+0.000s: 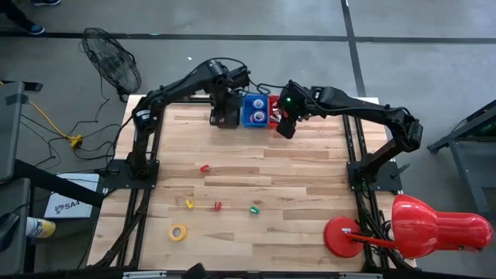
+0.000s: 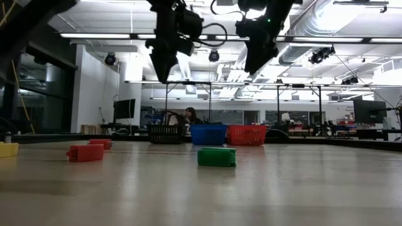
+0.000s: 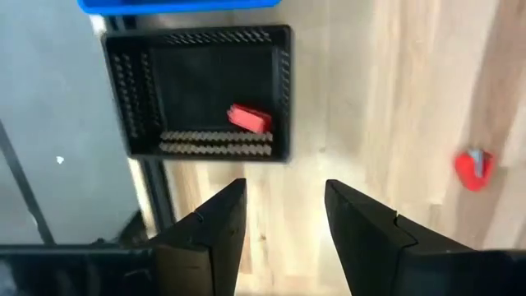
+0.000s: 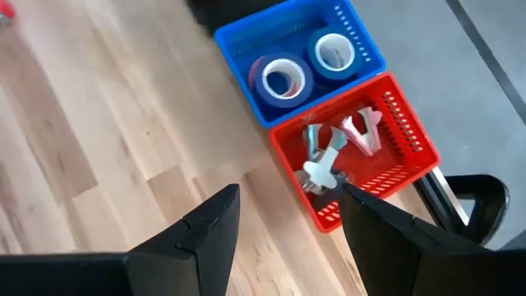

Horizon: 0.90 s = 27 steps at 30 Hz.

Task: Pick and place Stapler, Stapler remover, tape
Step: Put the green stapler into the black bin

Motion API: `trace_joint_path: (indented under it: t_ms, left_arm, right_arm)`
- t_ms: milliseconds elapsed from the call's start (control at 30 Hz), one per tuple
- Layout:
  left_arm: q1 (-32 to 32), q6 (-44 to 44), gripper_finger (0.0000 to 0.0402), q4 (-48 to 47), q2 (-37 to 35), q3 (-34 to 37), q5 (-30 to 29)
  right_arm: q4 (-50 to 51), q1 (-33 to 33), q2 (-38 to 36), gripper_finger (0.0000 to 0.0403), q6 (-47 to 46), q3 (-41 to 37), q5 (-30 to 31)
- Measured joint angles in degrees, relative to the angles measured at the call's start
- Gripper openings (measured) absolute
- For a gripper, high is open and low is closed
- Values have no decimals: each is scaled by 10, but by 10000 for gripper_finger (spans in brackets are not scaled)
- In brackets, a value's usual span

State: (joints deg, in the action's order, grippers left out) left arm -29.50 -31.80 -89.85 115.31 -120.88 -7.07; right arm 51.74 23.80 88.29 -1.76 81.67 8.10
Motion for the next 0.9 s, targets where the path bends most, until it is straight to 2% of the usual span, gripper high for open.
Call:
trace_joint_path:
  t_ms: [133, 267, 633, 767, 900]
  left_arm:
    - [25, 34, 162, -1, -51, 69, -38]
    - [56, 96, 163, 15, -117, 175, -67]
    - [181, 296, 163, 208, -329, 510, -8]
    - [232, 354, 163, 258, -388, 595, -5]
    - [274, 391, 163, 290, -434, 648, 3]
  right_arm:
    - [0, -17, 0, 200, 8, 0, 0]
    - [-1, -38, 0, 200, 18, 0, -13]
    - [-18, -109, 0, 200, 5, -1, -27]
    - [-27, -147, 2, 200, -27, -1, -25]
    - [-31, -193, 14, 200, -76, -1, -24]
